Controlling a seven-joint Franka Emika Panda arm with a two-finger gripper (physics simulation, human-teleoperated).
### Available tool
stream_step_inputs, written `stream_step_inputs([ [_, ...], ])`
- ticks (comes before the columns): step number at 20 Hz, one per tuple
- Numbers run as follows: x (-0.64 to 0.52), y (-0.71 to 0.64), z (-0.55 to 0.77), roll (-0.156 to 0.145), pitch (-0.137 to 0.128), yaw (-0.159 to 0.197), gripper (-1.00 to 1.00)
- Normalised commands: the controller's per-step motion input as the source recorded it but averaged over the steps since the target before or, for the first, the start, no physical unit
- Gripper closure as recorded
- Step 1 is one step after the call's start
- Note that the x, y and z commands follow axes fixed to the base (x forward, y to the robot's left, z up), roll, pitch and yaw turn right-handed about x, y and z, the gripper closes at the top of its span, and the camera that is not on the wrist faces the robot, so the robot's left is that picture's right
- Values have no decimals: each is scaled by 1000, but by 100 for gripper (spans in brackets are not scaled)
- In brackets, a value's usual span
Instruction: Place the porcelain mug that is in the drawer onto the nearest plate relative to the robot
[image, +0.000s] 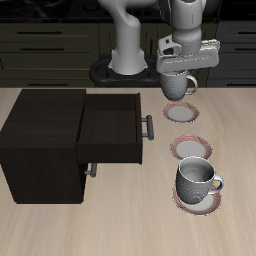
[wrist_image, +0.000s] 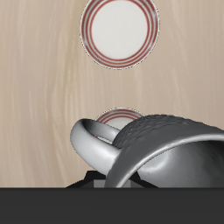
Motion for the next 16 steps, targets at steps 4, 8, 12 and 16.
stream_step_inputs([
  [4,46,162,-352,18,89,-1,100],
  [8,124,115,-492,38,76,20,100],
  [12,-56,73,-427,11,98,-20,100],
  [16,-46,102,-431,30,70,4,100],
])
